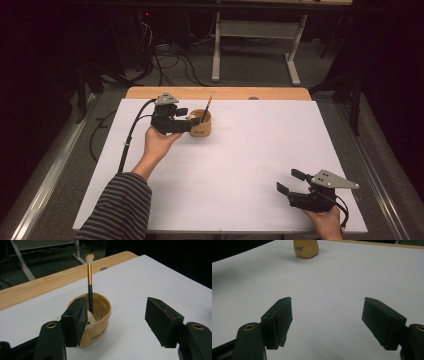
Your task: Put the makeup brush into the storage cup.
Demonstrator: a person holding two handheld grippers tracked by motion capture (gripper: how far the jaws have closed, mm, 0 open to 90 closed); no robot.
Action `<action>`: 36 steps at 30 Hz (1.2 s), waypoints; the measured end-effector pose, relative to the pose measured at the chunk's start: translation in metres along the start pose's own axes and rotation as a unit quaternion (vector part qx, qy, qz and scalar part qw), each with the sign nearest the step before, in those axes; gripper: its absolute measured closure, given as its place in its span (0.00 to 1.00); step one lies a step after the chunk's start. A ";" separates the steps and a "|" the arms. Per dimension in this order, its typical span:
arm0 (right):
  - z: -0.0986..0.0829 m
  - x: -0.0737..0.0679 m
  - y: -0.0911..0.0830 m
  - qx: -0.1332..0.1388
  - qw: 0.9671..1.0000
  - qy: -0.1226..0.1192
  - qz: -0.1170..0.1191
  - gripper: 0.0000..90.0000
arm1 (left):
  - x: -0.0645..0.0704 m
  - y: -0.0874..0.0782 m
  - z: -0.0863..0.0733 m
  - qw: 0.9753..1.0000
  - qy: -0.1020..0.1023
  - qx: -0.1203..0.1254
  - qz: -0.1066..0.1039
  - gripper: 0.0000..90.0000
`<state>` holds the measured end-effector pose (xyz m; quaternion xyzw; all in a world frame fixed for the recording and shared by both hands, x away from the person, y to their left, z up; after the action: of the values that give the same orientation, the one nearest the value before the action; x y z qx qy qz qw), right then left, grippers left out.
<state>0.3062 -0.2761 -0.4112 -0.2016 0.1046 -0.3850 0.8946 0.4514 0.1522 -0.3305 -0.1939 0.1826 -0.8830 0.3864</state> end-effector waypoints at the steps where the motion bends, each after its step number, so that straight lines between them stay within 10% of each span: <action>1: 0.000 0.000 0.000 0.000 1.000 -0.001 0.000 0.29 | 0.000 0.000 0.000 1.000 0.000 0.000 0.000 0.39; 36: 0.000 0.000 0.001 -0.003 1.000 0.003 -0.001 0.29 | -0.001 -0.030 -0.014 1.000 0.016 0.009 0.009 0.39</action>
<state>0.3066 -0.2757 -0.4116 -0.2030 0.1082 -0.3862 0.8933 0.4268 0.1740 -0.3283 -0.1744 0.1826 -0.8843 0.3927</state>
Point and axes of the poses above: each handheld gripper's, and its own axes: y roughly forward along the jaws, z roughly out of its top, x roughly to its right, the point moved 1 cm from there along y, roughly forward along the jaws, and after that the axes turned 4 degrees about -y, right-handed, at the moved point
